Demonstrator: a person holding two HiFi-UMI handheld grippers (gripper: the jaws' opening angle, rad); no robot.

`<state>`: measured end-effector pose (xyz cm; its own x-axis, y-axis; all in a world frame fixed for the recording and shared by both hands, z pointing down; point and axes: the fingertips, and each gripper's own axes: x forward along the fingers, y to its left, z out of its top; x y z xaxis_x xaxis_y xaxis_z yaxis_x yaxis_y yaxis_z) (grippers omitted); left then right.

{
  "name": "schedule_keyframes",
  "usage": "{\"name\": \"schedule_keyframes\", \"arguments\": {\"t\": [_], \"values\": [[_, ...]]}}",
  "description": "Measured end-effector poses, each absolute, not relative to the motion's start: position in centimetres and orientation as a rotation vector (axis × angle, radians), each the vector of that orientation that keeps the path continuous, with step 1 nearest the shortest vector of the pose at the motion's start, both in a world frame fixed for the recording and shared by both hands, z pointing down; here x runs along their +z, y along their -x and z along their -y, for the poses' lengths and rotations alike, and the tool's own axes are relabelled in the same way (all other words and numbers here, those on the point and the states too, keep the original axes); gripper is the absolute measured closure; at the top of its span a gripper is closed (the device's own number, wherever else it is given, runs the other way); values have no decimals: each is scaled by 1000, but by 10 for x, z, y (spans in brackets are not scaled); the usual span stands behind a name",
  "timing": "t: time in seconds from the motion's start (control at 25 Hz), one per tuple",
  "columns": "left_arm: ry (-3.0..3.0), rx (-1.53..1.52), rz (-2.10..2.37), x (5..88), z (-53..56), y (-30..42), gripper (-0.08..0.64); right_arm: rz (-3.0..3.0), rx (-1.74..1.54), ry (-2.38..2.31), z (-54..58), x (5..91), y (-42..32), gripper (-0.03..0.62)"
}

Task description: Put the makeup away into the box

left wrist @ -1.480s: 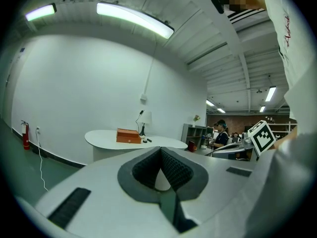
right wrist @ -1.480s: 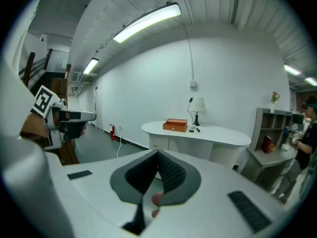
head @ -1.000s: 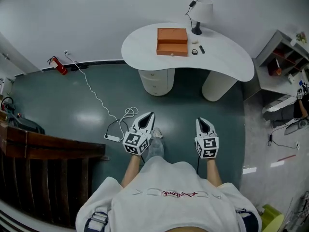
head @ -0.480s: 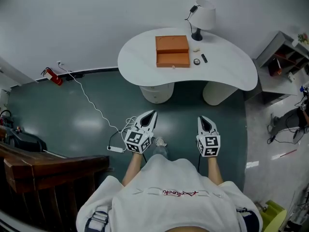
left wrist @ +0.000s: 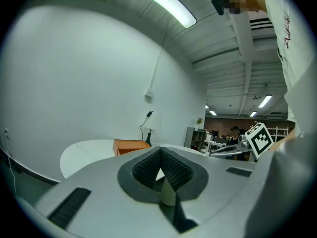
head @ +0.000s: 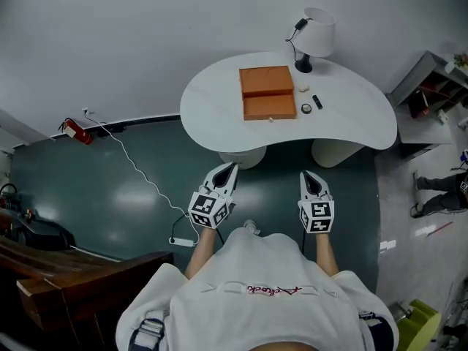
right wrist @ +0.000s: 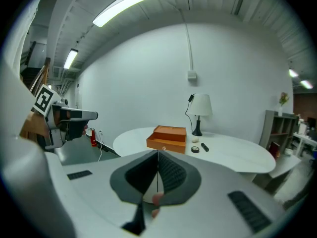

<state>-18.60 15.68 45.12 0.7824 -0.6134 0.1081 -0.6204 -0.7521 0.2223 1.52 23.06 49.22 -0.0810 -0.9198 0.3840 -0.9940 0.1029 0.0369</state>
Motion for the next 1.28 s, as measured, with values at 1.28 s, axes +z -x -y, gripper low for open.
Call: {"name": "schedule_keyframes", "arguments": {"t": [1.28], "values": [[-2754, 115, 878, 467, -47, 105, 551, 2030, 410, -1947, -128, 521, -91, 571]]}}
